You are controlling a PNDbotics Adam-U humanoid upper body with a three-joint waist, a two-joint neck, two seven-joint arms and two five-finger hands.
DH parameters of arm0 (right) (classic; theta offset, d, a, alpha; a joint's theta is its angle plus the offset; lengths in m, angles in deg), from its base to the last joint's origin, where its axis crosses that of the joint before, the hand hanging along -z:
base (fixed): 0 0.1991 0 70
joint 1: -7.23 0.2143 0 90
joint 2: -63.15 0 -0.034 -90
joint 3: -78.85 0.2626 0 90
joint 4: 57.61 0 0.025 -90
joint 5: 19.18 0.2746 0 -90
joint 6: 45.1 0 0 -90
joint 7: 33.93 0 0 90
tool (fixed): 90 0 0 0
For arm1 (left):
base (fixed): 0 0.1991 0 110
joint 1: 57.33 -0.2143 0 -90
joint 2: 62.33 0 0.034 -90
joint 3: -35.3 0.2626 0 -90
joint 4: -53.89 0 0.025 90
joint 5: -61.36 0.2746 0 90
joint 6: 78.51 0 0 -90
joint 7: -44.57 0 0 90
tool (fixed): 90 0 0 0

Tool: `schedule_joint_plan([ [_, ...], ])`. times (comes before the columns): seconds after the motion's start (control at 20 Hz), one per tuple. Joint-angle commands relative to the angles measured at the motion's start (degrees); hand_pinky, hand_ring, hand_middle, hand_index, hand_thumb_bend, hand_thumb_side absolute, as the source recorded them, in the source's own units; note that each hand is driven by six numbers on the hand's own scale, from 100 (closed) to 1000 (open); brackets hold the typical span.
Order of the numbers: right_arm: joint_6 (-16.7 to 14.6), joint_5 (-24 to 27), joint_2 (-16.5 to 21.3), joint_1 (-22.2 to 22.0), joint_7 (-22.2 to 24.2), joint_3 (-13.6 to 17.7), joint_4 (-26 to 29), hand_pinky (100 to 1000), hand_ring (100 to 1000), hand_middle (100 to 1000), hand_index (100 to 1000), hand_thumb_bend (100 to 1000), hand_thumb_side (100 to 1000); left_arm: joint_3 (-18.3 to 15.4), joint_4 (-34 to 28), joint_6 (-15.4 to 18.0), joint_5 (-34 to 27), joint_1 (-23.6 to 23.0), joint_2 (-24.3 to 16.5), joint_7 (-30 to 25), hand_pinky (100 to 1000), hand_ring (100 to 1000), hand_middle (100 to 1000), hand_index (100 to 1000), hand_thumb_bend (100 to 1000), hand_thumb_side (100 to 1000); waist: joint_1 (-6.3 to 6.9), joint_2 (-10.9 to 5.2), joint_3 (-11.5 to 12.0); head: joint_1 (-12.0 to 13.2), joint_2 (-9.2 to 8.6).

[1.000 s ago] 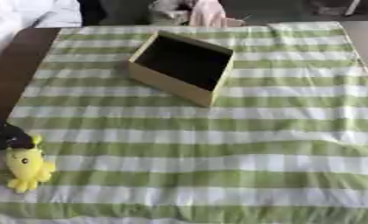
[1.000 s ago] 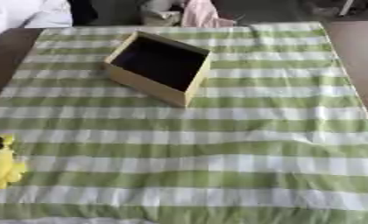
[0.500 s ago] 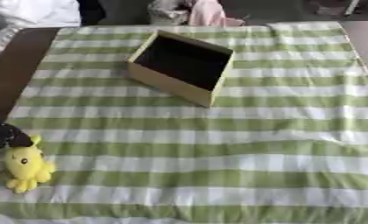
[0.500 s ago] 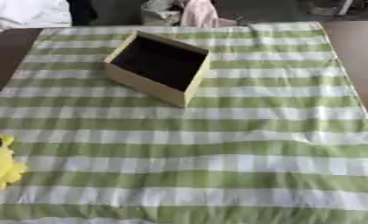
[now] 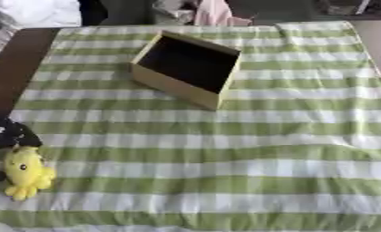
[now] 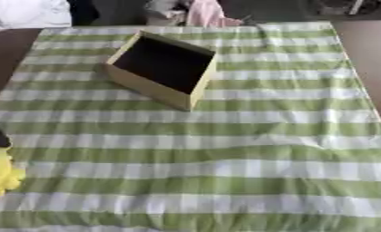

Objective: Pick up objects on the table and place them in the box.

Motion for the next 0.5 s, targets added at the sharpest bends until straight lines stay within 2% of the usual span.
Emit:
schedule_joint_plan([
  [0.05,0.0,0.4,0.7,0.3,0.1,0.4,1.4,638,725,762,773,100,797,0.2,0.5,0.7,-0.6,1.4,-1.2,-1.6,761,865,825,953,383,122,0.1,-0.6,-0.1,0.2,0.37],
  [0.5,0.2,1.0,0.2,0.0,0.1,0.5,1.8,634,720,761,773,100,798,1.0,1.8,1.1,-2.3,3.0,0.2,-3.6,715,829,770,875,304,129,0.2,-0.22,-0.4,0.3,0.37],
])
